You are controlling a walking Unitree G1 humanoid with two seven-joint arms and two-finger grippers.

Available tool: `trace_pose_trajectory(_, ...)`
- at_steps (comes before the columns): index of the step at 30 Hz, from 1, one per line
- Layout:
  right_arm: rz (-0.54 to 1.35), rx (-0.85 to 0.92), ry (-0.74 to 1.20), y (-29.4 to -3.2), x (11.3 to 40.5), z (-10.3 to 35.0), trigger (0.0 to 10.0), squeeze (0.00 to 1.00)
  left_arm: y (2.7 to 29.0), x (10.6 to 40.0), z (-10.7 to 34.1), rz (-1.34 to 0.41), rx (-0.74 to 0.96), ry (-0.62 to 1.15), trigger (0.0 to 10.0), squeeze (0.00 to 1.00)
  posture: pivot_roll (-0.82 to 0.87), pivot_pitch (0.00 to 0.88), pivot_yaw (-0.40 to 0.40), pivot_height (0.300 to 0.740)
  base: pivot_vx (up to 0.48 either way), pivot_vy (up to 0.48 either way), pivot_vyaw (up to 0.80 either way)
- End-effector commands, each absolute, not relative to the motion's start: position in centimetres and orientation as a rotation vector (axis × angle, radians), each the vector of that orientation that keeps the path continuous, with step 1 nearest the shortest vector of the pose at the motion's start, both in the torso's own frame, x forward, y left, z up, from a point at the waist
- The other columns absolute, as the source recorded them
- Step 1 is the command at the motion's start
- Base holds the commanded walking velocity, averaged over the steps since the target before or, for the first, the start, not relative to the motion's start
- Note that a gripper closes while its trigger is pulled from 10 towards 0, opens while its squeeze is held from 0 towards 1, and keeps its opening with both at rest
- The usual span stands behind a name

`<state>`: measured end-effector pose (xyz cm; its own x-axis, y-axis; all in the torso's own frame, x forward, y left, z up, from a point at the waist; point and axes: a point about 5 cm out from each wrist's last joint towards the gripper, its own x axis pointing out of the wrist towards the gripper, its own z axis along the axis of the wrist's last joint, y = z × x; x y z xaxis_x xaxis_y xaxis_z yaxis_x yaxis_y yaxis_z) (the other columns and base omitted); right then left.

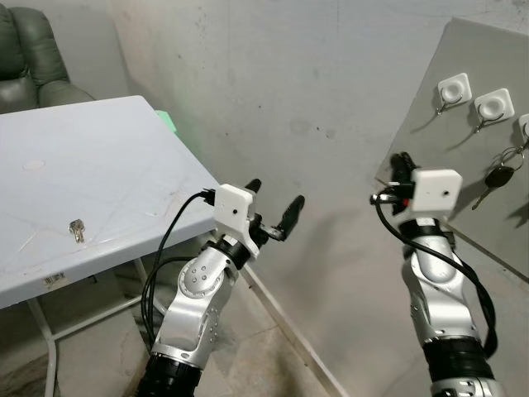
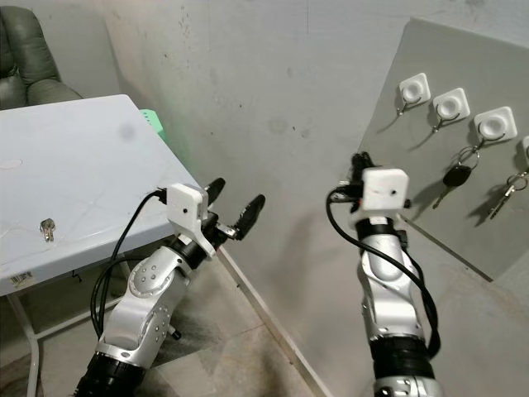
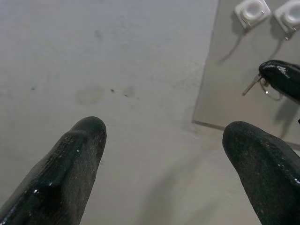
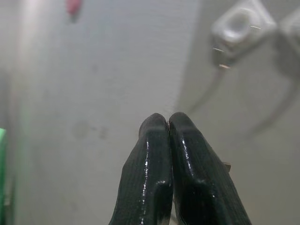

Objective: Hang keys on a hook

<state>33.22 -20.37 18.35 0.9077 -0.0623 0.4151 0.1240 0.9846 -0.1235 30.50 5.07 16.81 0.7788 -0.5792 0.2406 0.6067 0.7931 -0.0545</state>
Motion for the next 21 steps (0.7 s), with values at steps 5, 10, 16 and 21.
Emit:
trace_pose_trajectory(5,-0.205,-0.182,-0.542,-22.0,32.5,20.6,10.0,0.00,4.0,30.1,17.5,-0.703,-0.119,-0.231,10.0,0.00,-0.01,0.001,-0.070,0.740,0.000,0.000,0.00)
trace_pose_trajectory(10,-0.234,-0.167,-0.599,-22.3,32.3,21.5,10.0,0.00,3.7,30.1,17.9,-0.731,-0.115,-0.242,10.0,0.00,-0.01,0.000,-0.064,0.740,0.000,0.000,0.00)
trace_pose_trajectory(16,-0.263,-0.191,-0.633,-22.4,32.3,22.4,10.0,0.00,3.5,30.2,18.1,-0.742,-0.113,-0.245,10.0,0.00,-0.01,0.000,-0.062,0.740,0.000,0.000,0.00)
trace_pose_trajectory(21,-0.271,-0.179,-0.667,-22.3,33.0,23.4,10.0,0.00,3.4,30.2,18.6,-0.750,-0.119,-0.256,10.0,0.00,0.00,0.000,-0.064,0.740,0.000,0.000,0.00)
